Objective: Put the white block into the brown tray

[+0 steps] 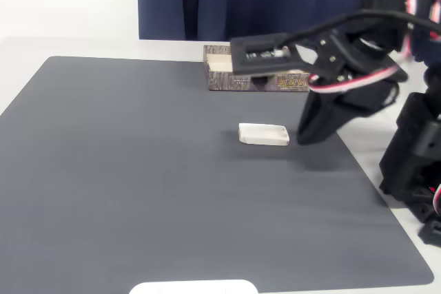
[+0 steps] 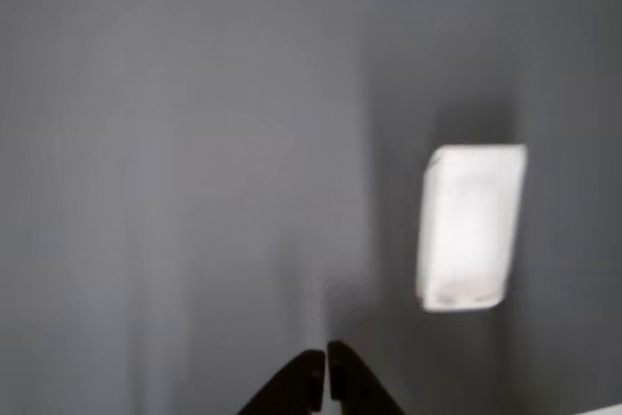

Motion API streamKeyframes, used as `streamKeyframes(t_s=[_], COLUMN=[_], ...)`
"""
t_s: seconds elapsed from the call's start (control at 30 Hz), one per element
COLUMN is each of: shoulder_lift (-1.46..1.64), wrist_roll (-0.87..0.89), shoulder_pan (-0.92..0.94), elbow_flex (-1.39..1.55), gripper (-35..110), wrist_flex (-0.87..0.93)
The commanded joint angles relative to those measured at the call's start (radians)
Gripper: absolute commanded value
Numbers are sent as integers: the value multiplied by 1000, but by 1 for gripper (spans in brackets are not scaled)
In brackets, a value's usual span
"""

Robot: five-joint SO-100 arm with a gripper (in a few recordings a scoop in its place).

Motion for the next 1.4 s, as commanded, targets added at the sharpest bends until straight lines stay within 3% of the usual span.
streamKeyframes(t_s=[0.0,0.47,0.83,1.23,1.37], shoulder_lift=[-117,-437,-505,-483,-482], wrist_roll=[-48,-235,-423,-417,-420], shoulder_pan=[55,272,295,311,337], elbow_flex=[-109,-313,-331,-275,-276], gripper=[0,0,0,0,9], wrist_flex=[-18,-57,-141,-144,-163])
